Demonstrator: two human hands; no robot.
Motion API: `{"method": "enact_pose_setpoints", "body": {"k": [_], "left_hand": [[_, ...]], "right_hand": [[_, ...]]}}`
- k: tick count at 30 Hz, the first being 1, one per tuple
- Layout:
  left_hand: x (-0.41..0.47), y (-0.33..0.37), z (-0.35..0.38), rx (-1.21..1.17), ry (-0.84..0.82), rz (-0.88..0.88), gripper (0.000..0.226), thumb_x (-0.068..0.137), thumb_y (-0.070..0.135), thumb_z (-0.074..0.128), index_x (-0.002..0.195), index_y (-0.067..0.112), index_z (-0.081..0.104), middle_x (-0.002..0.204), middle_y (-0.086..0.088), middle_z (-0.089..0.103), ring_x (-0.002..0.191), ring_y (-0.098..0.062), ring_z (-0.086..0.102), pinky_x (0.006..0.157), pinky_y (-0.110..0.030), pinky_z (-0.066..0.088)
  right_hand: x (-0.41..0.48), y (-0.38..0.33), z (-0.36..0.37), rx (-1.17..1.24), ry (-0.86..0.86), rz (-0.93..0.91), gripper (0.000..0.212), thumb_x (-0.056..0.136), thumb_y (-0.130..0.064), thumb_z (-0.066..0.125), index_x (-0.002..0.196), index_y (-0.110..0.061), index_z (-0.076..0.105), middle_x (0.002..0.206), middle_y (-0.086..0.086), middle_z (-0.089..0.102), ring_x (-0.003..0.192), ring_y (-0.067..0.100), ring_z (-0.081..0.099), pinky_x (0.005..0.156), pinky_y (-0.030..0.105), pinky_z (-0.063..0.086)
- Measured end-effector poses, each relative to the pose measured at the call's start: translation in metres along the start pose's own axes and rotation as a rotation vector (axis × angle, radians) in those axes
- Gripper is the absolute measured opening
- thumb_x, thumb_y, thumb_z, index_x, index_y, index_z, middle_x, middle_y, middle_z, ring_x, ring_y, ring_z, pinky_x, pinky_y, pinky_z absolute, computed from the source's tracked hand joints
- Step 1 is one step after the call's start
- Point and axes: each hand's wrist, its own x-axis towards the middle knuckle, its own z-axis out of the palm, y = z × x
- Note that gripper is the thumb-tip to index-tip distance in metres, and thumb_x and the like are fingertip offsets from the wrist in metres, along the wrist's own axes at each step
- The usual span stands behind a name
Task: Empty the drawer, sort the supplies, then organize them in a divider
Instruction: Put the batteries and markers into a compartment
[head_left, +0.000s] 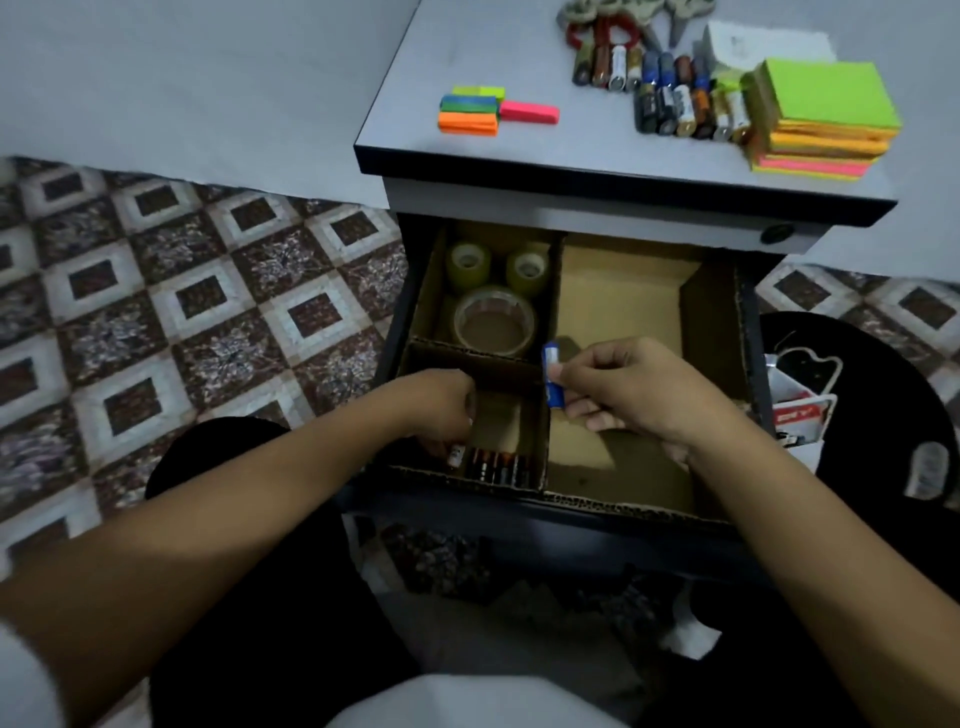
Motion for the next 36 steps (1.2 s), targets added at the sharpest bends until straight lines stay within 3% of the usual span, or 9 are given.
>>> {"method": "enact_pose_setpoints", "body": {"k": [5, 8, 10, 20, 23, 27, 30, 33, 36], "left_hand": [[0.0, 0.008, 0.007, 0.229, -0.034, 0.048, 0.023, 0.092, 0.019, 0.054, 0.106, 0.002, 0.059, 0.095, -0.007, 0.057, 0.1, -0.027, 0.057, 0.061, -0.019, 0.031], [0.005, 0.004, 0.008, 0.215, -0.051, 0.052, 0.008, 0.091, 0.013, 0.053, 0.085, 0.01, 0.054, 0.077, 0.002, 0.051, 0.079, -0.016, 0.052, 0.047, -0.017, 0.032], [0.009, 0.0, 0.007, 0.208, -0.067, 0.02, 0.011, 0.088, 0.008, 0.054, 0.078, 0.013, 0.052, 0.075, 0.0, 0.054, 0.068, -0.014, 0.051, 0.053, -0.016, 0.039], [0.004, 0.001, 0.006, 0.298, -0.054, 0.039, 0.027, 0.089, 0.007, 0.047, 0.115, 0.007, 0.057, 0.112, -0.012, 0.06, 0.099, -0.028, 0.058, 0.082, -0.034, 0.047], [-0.011, 0.006, -0.004, 0.273, -0.013, 0.054, 0.033, 0.09, 0.007, 0.048, 0.123, 0.011, 0.052, 0.108, -0.007, 0.059, 0.097, -0.024, 0.06, 0.077, -0.031, 0.049], [-0.039, -0.003, -0.029, 0.177, 0.152, 0.089, 0.028, 0.093, 0.017, 0.052, 0.121, 0.022, 0.053, 0.095, 0.004, 0.055, 0.073, -0.008, 0.057, 0.06, -0.021, 0.047], [-0.047, -0.017, -0.036, 0.095, 0.482, 0.223, 0.02, 0.094, 0.02, 0.051, 0.112, 0.021, 0.059, 0.092, 0.006, 0.054, 0.072, -0.002, 0.048, 0.06, -0.011, 0.034], [-0.034, -0.029, -0.029, -0.058, 0.855, 0.313, 0.02, 0.093, 0.017, 0.052, 0.111, 0.013, 0.06, 0.103, -0.004, 0.054, 0.091, -0.015, 0.052, 0.071, -0.016, 0.039], [-0.014, -0.038, -0.017, -0.115, 0.929, 0.29, 0.035, 0.096, 0.021, 0.049, 0.129, 0.011, 0.05, 0.128, -0.012, 0.045, 0.119, -0.025, 0.045, 0.093, -0.023, 0.034]], "right_hand": [[0.003, 0.002, 0.004, 0.016, 0.013, -0.024, 0.014, 0.086, -0.02, 0.064, 0.078, -0.009, 0.063, 0.062, 0.003, 0.06, 0.047, 0.001, 0.054, 0.046, 0.01, 0.046], [0.005, 0.005, 0.004, 0.019, 0.008, -0.028, 0.014, 0.085, -0.021, 0.065, 0.077, -0.01, 0.064, 0.06, 0.0, 0.061, 0.046, 0.001, 0.055, 0.045, 0.01, 0.047], [0.006, 0.006, 0.004, 0.025, 0.007, -0.028, 0.013, 0.085, -0.021, 0.065, 0.076, -0.011, 0.064, 0.059, -0.001, 0.061, 0.047, 0.001, 0.055, 0.046, 0.01, 0.047], [0.013, 0.012, 0.013, 0.051, -0.022, -0.039, 0.002, 0.088, -0.016, 0.063, 0.086, -0.015, 0.062, 0.067, 0.001, 0.061, 0.051, 0.003, 0.058, 0.053, 0.013, 0.051], [0.012, 0.011, 0.017, 0.036, -0.063, -0.097, 0.012, 0.089, -0.012, 0.06, 0.093, -0.023, 0.059, 0.076, 0.004, 0.064, 0.058, 0.007, 0.06, 0.062, 0.021, 0.055], [0.014, 0.007, 0.026, -0.043, -0.084, -0.155, 0.023, 0.089, -0.008, 0.059, 0.111, -0.016, 0.058, 0.082, 0.007, 0.064, 0.067, 0.015, 0.062, 0.073, 0.031, 0.056], [0.017, 0.005, 0.037, -0.149, -0.139, -0.168, 0.021, 0.089, -0.007, 0.06, 0.106, -0.018, 0.056, 0.088, 0.012, 0.066, 0.079, 0.024, 0.068, 0.075, 0.036, 0.059], [0.026, 0.008, 0.054, -0.29, -0.178, -0.208, 0.02, 0.088, -0.008, 0.061, 0.101, -0.02, 0.054, 0.087, 0.008, 0.064, 0.077, 0.022, 0.069, 0.071, 0.037, 0.06], [0.041, 0.011, 0.068, -0.42, -0.18, -0.231, 0.022, 0.086, -0.01, 0.063, 0.104, -0.02, 0.056, 0.085, 0.002, 0.062, 0.072, 0.018, 0.066, 0.058, 0.025, 0.057]]}}
